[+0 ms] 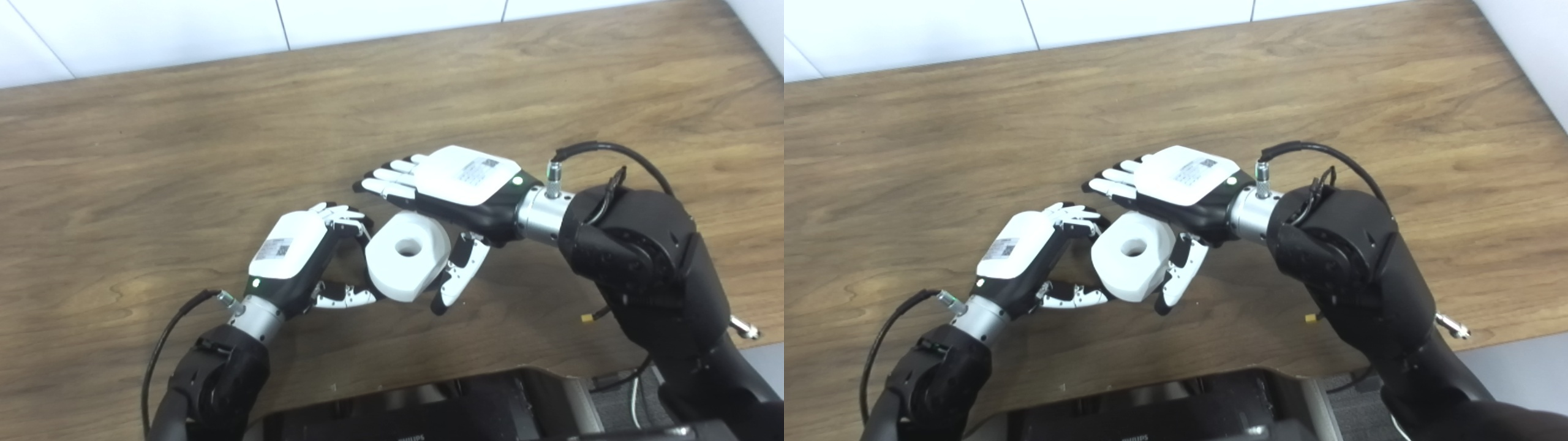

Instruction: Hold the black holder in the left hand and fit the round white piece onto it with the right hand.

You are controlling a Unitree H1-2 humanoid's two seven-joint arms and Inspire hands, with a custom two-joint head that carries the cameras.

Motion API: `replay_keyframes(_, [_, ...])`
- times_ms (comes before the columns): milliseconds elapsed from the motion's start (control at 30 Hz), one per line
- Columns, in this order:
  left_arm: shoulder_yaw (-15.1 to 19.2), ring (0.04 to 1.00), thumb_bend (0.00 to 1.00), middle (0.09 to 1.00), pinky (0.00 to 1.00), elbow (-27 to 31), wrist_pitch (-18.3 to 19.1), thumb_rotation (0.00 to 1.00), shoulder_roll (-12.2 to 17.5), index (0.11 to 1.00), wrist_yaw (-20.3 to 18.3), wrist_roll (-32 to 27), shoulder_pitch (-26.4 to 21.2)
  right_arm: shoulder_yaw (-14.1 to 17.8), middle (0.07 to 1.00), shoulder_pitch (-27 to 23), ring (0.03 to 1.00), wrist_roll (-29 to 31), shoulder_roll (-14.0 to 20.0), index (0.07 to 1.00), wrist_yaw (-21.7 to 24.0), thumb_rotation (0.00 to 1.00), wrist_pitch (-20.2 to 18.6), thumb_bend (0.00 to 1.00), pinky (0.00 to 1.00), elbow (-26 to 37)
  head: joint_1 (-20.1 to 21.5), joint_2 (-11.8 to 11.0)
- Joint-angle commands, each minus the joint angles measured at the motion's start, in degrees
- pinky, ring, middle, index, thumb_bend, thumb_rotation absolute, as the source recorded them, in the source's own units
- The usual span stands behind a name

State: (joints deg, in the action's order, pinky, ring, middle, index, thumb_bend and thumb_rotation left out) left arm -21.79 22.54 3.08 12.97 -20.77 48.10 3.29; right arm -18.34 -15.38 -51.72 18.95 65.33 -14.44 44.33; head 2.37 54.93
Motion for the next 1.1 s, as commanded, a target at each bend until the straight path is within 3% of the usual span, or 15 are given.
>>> replay_keyframes(0, [0.0, 0.851, 0.52, 0.776, 0.92, -1.0, 0.7, 0.05, 0.2, 0.487, -0.1, 1.0, -0.3, 1.1, 1.0, -2.1, 1.0, 0.2, 0.3, 1.0, -0.3, 0.4, -0.3, 1.0, 1.0, 2.1, -0.1, 0.0])
replay_keyframes(167, [0.0, 0.845, 0.52, 0.771, 0.91, -1.5, 0.3, 0.05, 0.3, 0.488, 0.5, 1.0, -0.3, 1.9, 1.0, -2.1, 1.0, 0.5, 0.9, 1.0, -0.8, 0.41, 0.2, 1.0, 1.0, 1.8, -0.1, -0.4])
replay_keyframes(367, [-0.4, 0.846, 0.52, 0.773, 0.94, -0.7, 1.7, 0.07, 0.8, 0.495, -1.9, 2.4, -0.7, 1.9, 1.0, -2.0, 1.0, 0.1, 1.4, 1.0, -1.1, 0.41, 1.3, 1.0, 1.0, 1.3, -0.1, -0.4])
replay_keyframes(400, [-0.5, 0.848, 0.7, 0.776, 0.94, -0.6, 1.7, 0.11, 0.9, 0.567, -2.3, 2.6, -0.8, 1.9, 1.0, -2.0, 1.0, 0.0, 1.4, 1.0, -1.0, 0.41, 1.3, 1.0, 1.0, 1.3, -0.6, -0.5])
replay_keyframes(433, [-0.5, 0.85, 0.8, 0.78, 0.94, -0.5, 1.9, 0.13, 1.1, 0.613, -3.0, 2.8, -0.9, 1.9, 1.0, -1.9, 1.0, 0.0, 1.5, 1.0, -1.1, 0.41, 1.4, 1.0, 1.0, 1.2, -0.6, -0.5])
replay_keyframes(500, [-0.8, 0.872, 0.9, 0.815, 0.98, 0.0, 2.4, 0.2, 1.5, 0.693, -4.7, 3.3, -1.2, 1.8, 1.0, -1.9, 1.0, -0.1, 1.6, 1.0, -0.9, 0.42, 1.4, 1.0, 1.0, 1.2, -0.8, -0.4])
replay_keyframes(600, [-1.0, 0.896, 0.96, 0.857, 0.99, 0.8, 3.0, 0.27, 1.8, 0.78, -6.9, 4.3, -1.5, 1.7, 1.0, -2.0, 1.0, -0.1, 1.8, 1.0, -0.6, 0.42, 1.4, 1.0, 1.0, 1.3, -1.1, -0.2])
replay_keyframes(700, [-1.2, 0.923, 0.99, 0.881, 1.0, 1.1, 3.3, 0.31, 2.3, 0.847, -9.0, 5.0, -1.8, 1.8, 1.0, -2.1, 1.0, -0.1, 2.0, 1.0, -0.4, 0.43, 1.2, 1.0, 1.0, 1.1, -1.1, -0.2])
replay_keyframes(833, [-1.2, 0.941, 1.0, 0.893, 1.0, 1.7, 3.7, 0.32, 2.7, 0.849, -11.6, 5.9, -2.0, 1.9, 1.0, -1.9, 1.0, -0.1, 2.2, 1.0, -0.9, 0.43, 1.7, 1.0, 1.0, 0.9, -1.6, -0.1])
replay_keyframes(1067, [-0.1, 0.94, 1.0, 0.898, 1.0, 2.6, 4.4, 0.34, 2.9, 0.883, -12.5, 5.5, -1.6, 1.9, 1.0, -1.5, 1.0, -0.9, 2.1, 1.0, -1.4, 0.43, 2.1, 1.0, 1.0, 0.1, -2.1, -0.2])
